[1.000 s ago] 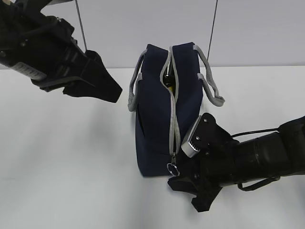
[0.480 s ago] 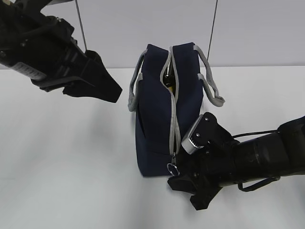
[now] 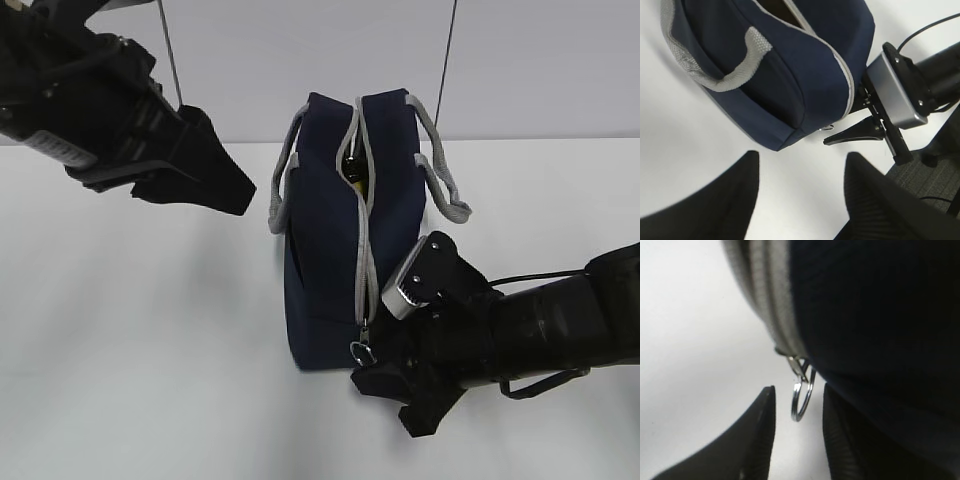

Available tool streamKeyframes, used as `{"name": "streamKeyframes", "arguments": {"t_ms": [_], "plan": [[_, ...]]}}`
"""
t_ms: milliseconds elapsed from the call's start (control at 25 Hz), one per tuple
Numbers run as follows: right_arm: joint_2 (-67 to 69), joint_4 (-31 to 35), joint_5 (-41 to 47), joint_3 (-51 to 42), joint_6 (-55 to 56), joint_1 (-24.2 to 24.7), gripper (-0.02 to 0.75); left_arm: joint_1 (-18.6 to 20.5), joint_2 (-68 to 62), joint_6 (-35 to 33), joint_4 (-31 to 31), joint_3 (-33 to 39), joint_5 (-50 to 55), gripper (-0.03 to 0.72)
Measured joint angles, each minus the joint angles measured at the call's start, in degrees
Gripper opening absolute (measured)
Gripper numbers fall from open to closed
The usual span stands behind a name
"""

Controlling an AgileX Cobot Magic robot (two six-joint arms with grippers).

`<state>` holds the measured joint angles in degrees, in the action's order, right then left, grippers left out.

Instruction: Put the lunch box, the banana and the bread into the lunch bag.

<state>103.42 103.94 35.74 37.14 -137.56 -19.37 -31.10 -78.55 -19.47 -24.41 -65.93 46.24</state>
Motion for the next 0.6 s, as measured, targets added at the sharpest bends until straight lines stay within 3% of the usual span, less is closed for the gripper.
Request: {"name": "streamKeyframes", "arguments": {"t_ms": [360,600], "plan": [[-0.37,0.0,0.0,0.0,0.0,0.0,0.216,0.0,0.0,0.0,0.53,0.0,0.04,0.381],[-0.37,0.0,0.0,0.0,0.12,0.0,0.004,0.0,0.0,0.0,0.6,0.0,0.04,0.382]]}}
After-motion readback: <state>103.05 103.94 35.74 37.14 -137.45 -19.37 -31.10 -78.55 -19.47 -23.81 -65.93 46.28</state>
